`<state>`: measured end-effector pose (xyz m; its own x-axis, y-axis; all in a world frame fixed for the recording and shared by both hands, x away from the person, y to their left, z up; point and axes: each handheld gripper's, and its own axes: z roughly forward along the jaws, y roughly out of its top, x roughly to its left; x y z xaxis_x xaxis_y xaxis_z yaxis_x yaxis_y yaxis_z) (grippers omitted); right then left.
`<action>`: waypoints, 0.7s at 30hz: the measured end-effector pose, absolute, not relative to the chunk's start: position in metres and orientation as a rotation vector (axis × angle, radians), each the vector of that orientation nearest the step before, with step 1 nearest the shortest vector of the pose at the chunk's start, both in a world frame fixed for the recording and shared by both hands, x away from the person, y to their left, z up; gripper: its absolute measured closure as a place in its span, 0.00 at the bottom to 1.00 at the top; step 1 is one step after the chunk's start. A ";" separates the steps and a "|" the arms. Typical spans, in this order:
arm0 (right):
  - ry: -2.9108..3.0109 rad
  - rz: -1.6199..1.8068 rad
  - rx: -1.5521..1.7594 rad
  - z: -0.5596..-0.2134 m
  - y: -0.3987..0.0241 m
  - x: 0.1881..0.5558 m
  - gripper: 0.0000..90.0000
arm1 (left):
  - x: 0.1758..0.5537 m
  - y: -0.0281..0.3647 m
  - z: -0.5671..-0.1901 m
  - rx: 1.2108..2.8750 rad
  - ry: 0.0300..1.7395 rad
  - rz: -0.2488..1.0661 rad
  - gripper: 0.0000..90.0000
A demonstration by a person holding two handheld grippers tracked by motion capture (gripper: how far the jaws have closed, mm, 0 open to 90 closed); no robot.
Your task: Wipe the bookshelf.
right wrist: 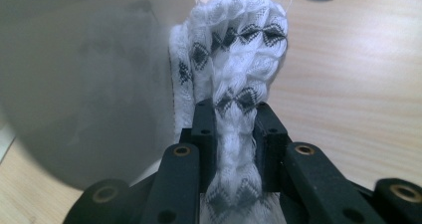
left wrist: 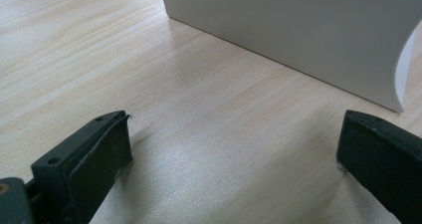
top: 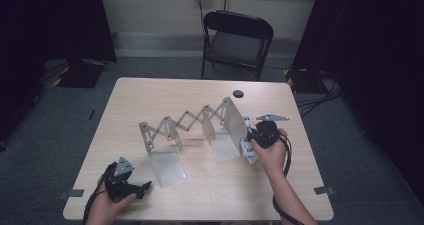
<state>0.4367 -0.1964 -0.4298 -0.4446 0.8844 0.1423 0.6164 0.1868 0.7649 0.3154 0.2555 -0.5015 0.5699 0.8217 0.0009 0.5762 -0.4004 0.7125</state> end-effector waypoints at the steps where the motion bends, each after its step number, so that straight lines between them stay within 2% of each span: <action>1: 2.138 1.127 1.427 -0.436 -0.196 0.437 0.84 | 0.315 0.255 -0.501 2.125 1.112 0.466 0.00; 9: 2.165 1.088 1.457 -0.469 -0.196 0.439 0.83 | 0.315 0.255 -0.501 2.126 1.111 0.467 0.00; 21: 2.167 1.069 1.430 -0.483 -0.201 0.438 0.78 | 0.315 0.255 -0.502 2.126 1.110 0.467 0.00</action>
<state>0.4383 -0.2010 -0.4835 -0.4402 0.8892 0.1242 0.6396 0.2135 0.7385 0.3153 0.2553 -0.5015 0.5707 0.8211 0.0016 0.5753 -0.4012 0.7128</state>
